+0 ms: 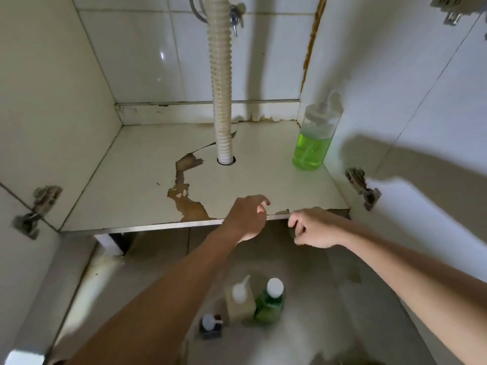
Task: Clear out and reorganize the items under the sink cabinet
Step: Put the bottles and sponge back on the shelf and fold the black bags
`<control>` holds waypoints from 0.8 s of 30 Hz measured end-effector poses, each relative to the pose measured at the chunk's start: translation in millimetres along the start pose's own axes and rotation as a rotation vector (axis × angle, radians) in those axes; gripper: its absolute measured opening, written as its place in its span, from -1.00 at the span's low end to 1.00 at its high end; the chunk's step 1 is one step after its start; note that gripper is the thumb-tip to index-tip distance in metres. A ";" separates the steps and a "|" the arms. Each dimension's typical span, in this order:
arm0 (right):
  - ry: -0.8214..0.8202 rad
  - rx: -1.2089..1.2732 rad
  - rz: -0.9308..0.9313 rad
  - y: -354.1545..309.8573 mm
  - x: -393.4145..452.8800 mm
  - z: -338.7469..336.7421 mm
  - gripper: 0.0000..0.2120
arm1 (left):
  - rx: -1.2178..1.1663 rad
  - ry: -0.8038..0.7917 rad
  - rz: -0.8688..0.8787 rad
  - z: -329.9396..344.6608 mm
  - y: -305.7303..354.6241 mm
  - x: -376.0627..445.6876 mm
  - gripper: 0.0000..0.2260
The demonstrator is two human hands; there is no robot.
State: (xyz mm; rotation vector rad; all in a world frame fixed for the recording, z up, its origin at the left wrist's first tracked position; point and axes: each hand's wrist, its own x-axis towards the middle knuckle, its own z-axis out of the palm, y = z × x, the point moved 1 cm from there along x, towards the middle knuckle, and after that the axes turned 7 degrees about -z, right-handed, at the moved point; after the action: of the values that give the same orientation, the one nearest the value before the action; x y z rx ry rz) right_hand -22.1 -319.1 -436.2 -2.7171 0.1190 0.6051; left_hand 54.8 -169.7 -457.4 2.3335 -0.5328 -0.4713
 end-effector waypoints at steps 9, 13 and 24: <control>-0.214 0.118 0.044 10.3 -15.4 123.6 -0.26 | 0.065 -0.273 -0.239 59.6 -123.7 -70.3 -0.31; 0.007 0.329 0.008 7.4 -6.6 154.7 -0.31 | 0.179 -0.212 -0.176 100.4 -151.1 -85.8 -0.26; 0.238 0.454 0.082 14.1 -20.5 145.1 -0.57 | 0.163 -0.063 -0.111 101.0 -147.1 -76.9 -0.40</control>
State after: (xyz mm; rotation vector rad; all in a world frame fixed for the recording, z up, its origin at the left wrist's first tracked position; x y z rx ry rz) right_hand -100.2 -280.4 -554.8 -2.3361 0.3807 0.2339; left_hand -21.9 -86.7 -615.6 2.5206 -0.4890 -0.5737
